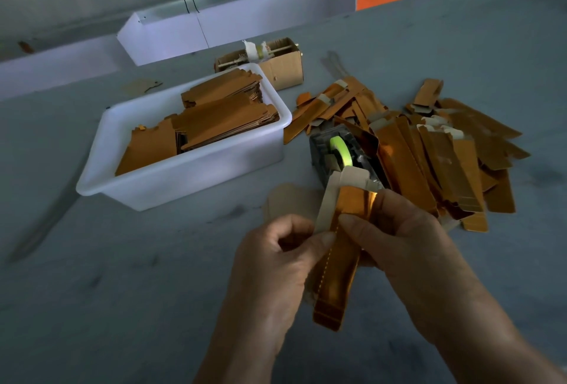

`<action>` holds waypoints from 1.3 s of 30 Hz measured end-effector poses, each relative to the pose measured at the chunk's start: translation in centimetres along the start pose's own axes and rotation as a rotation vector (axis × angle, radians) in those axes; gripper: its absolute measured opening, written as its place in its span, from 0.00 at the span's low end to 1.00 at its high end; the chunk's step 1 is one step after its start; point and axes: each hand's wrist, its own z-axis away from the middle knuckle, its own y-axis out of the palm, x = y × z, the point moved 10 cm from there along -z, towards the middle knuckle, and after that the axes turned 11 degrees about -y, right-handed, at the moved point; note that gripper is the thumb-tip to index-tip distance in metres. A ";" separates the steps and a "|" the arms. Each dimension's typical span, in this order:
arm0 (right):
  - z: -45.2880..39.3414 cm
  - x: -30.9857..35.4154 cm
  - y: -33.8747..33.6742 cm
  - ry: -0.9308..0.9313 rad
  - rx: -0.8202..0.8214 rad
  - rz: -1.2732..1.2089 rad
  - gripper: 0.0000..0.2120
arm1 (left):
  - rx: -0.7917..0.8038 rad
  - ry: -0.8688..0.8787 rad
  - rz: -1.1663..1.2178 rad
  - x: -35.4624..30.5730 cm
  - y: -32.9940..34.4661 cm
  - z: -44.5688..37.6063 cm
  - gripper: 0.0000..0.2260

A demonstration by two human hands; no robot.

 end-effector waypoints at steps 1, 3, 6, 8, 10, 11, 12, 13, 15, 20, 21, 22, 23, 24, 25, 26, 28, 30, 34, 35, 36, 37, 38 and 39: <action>0.0 -0.1 -0.1 -0.002 -0.015 -0.005 0.03 | -0.039 0.025 -0.003 -0.2 -0.3 0.1 0.02; 0.0 -0.2 -0.3 -0.003 -0.036 -0.010 0.01 | -0.118 0.084 -0.033 -0.6 -0.6 0.3 0.03; 0.0 -0.1 -0.4 -0.004 -0.069 -0.007 0.01 | -0.340 0.278 -0.294 -2.7 -0.8 1.9 0.04; 0.0 0.0 -0.5 -0.015 -0.102 0.013 0.02 | -0.449 0.426 -0.678 -4.2 1.0 3.0 0.09; 0.1 0.1 -0.7 -0.030 -0.128 0.045 0.03 | -0.538 0.508 -0.943 -4.7 3.1 4.3 0.11; 0.2 0.2 -0.7 -0.037 -0.138 0.054 0.03 | -0.566 0.520 -1.016 -4.7 3.8 4.6 0.12; 0.3 0.2 -0.8 -0.043 -0.145 0.062 0.03 | -0.580 0.517 -1.070 -4.5 4.2 4.7 0.13; 0.4 0.1 -0.8 -0.047 -0.152 0.074 0.03 | -0.569 0.506 -1.110 -4.3 4.6 4.7 0.16; 0.6 -0.2 -1.0 -0.042 -0.164 0.095 0.03 | -0.529 0.471 -1.188 -3.2 5.3 4.4 0.20; 0.8 -1.0 -0.5 0.020 -0.145 0.034 0.04 | -0.519 0.442 -1.164 -2.0 5.3 4.5 0.20; 0.8 -1.0 -0.4 0.030 -0.140 0.028 0.09 | -0.506 0.444 -1.129 -1.9 5.2 4.5 0.16; 0.9 -1.0 -0.3 0.037 -0.136 0.041 0.15 | -0.506 0.443 -1.071 -1.9 5.0 4.5 0.09; 0.9 -1.0 -0.4 0.042 -0.134 0.074 0.20 | -0.499 0.425 -1.007 -1.9 4.7 4.3 0.05; 1.0 -0.9 -0.5 0.041 -0.136 0.111 0.22 | -0.496 0.431 -0.991 -1.9 4.7 4.3 0.08; 1.0 -0.8 -0.7 0.033 -0.147 0.132 0.20 | -0.487 0.472 -1.012 -1.9 5.1 4.6 0.10; 0.9 -0.8 -0.9 0.025 -0.164 0.128 0.16 | -0.492 0.523 -1.023 -2.1 5.3 4.9 0.12; 0.8 -0.8 -0.9 0.016 -0.171 0.076 0.10 | -0.456 0.570 -0.873 -2.6 4.4 5.1 0.14; 0.7 -0.8 -0.3 0.022 -0.134 -0.005 0.08 | -0.387 0.429 -0.467 -2.4 1.5 4.2 0.11; 0.7 -0.1 0.9 0.011 -0.064 -0.135 0.06 | 0.066 -0.129 0.120 2.3 1.1 0.9 0.07; 0.7 0.0 1.0 0.015 -0.056 -0.142 0.07 | 0.134 -0.183 0.184 2.7 1.2 0.7 0.10; 0.7 -0.1 1.0 0.017 -0.050 -0.133 0.07 | 0.167 -0.205 0.227 2.8 1.2 0.6 0.11; 0.7 -0.1 0.9 0.016 -0.047 -0.109 0.07 | 0.181 -0.215 0.252 2.8 1.3 0.5 0.11; 0.7 0.0 0.8 0.012 -0.044 -0.073 0.08 | 0.189 -0.220 0.271 2.8 1.4 0.5 0.10; 0.5 0.2 0.5 0.004 -0.040 -0.026 0.09 | 0.186 -0.223 0.291 2.8 1.5 0.4 0.10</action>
